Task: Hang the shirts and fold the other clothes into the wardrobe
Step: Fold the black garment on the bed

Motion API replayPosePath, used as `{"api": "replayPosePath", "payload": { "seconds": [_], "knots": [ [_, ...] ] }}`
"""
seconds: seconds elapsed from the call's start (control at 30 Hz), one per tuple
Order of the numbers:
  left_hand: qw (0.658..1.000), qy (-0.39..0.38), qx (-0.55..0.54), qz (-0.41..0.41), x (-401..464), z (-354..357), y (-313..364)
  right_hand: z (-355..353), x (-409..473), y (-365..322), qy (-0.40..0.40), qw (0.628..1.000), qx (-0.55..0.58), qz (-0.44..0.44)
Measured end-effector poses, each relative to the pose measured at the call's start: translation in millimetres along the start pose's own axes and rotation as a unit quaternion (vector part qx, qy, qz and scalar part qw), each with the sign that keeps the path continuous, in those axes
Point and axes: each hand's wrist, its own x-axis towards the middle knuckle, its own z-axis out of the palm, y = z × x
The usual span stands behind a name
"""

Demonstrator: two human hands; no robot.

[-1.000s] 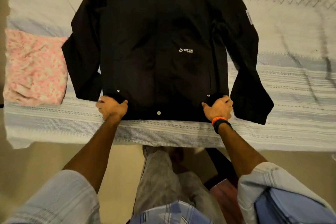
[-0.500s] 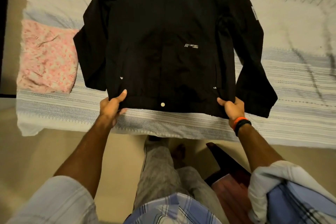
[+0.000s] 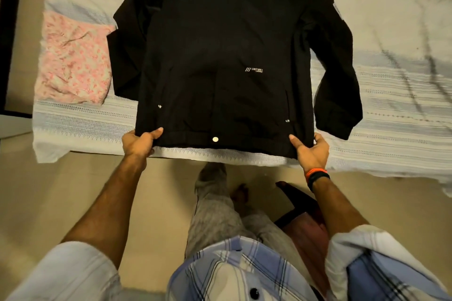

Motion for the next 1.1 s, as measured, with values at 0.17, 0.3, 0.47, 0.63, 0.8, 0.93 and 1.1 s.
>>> {"api": "replayPosePath", "payload": {
  "seconds": [0.17, 0.3, 0.47, 0.63, 0.8, 0.93, 1.1],
  "knots": [
    [0.959, 0.023, 0.282, -0.001, -15.2, -3.0, -6.3, -8.1, -10.3, 4.3, -0.086, 0.970, -0.214, 0.071],
    [0.936, -0.071, 0.340, 0.057, -42.8, 13.8, 5.6, -14.4, -25.6, -9.5, -0.139, 0.969, -0.204, 0.004],
    [0.932, -0.175, 0.299, 0.105, -86.8, 41.7, 29.2, -28.5, -40.7, -32.3, -0.183, 0.972, -0.144, -0.032],
    [0.933, -0.209, 0.256, 0.140, -114.4, 70.3, 60.5, -47.4, -36.2, -63.3, -0.180, 0.974, -0.117, -0.070],
    [0.926, -0.249, 0.241, 0.152, -121.6, 109.0, 107.1, -57.8, -8.5, -101.4, -0.160, 0.979, -0.094, -0.083],
    [0.916, -0.279, 0.243, 0.152, -116.9, 150.5, 147.6, -59.2, 22.6, -132.2, -0.137, 0.983, -0.090, -0.086],
    [0.896, -0.322, 0.260, 0.162, -110.2, 196.8, 182.9, -61.9, 54.8, -156.1, -0.103, 0.988, -0.086, -0.071]
  ]
}}
